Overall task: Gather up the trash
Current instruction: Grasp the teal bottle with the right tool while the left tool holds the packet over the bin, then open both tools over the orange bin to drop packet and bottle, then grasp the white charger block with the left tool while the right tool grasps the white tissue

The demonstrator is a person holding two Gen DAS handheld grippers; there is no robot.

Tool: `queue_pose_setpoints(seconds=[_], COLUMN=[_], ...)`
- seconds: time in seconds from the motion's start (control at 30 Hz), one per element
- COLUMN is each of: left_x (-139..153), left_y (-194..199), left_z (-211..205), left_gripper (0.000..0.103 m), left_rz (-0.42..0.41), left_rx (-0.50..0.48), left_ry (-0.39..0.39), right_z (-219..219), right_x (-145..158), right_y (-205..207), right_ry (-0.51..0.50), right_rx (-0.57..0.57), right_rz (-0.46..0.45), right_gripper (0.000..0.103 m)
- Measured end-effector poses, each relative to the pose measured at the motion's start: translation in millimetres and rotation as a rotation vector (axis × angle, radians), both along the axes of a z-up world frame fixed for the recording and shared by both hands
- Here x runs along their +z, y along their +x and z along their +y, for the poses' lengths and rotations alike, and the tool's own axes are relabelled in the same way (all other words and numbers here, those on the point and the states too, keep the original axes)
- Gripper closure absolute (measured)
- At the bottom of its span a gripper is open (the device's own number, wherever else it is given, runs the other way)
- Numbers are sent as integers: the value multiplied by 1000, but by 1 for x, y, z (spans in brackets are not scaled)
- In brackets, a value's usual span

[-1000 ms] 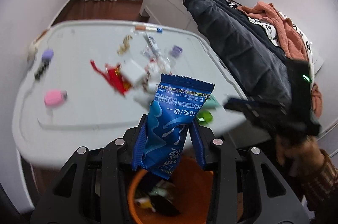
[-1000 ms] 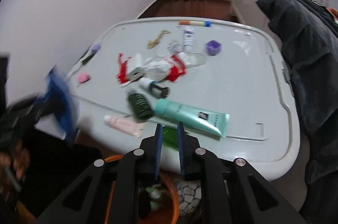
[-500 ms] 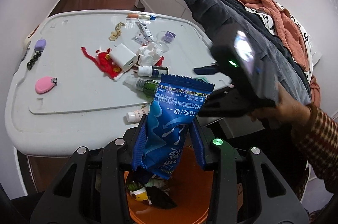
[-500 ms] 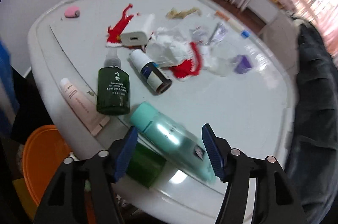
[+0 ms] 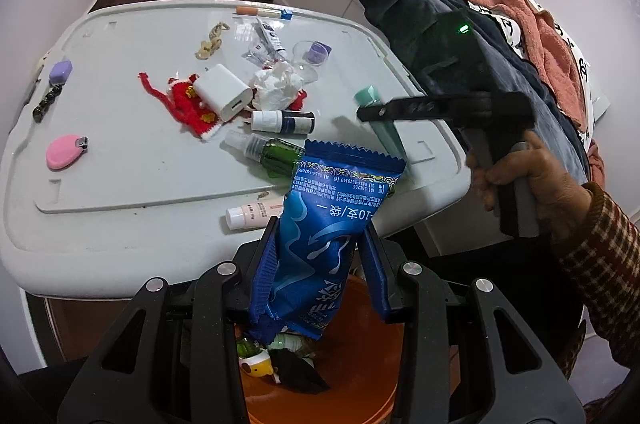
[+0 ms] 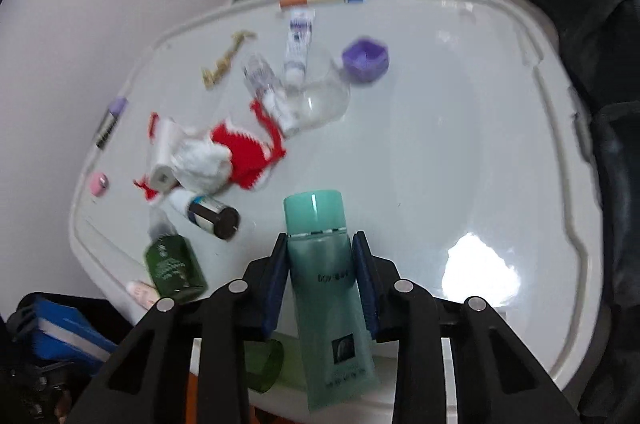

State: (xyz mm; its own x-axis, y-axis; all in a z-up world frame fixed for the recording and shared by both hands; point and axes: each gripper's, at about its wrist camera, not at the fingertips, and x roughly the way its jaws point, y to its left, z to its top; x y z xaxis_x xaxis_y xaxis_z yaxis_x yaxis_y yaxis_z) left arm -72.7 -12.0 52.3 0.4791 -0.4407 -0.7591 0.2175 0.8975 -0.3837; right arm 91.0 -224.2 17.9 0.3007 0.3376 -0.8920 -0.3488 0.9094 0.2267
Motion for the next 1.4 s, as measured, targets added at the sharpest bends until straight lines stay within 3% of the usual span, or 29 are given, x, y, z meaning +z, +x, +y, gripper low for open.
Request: queue_pose_setpoints(seconds=[0.13,0.33,0.43,0.6,0.67,0.7,0.73,0.8,0.97,1.13,1.23,1.4], left_x=[3,-6,-16,-42,-52,-54,-55,-53,-40,-3,16,24], left_y=[-4,-30,-44,-67,-73,-74,-76,-77,-71,-40,-6,55], left_z=[-5,-6,-7,-18,-25,-26,-26,-22,1,19,31,40], left_gripper=[66,66,66,61,52,48,42,36,34,34,25,25], left_rz=[9,63,111,217,264,278,287,287,242,96,28,23], left_rx=[-9,-12,-17,-49,-66,-65,-59,-35,64,127,199,320], left_ry=[16,25,18,37,57,64,77,102,69,116,90,61], right_z=[-3,-6,2,10,13,16,15,11,-2,-1,8,17], right_x=[24,48,45,16,-2,-13,-17,-20,17,80,120,124], right_y=[-25,-97,-126,-175,-187,-192,-195,-197,-188,-164,-137,-101], right_ry=[96,213,241,232,196,171,164,149,177,230,252,167], right_rx=[16,72,91,137,135,134,124,97,36,26,2,-89], right_rz=[-33,-67,-60,37,79,111,116,114,-39,-244,-404,-546], right_gripper=[72,72,72,71,61,44,35,33,22,7,5,6])
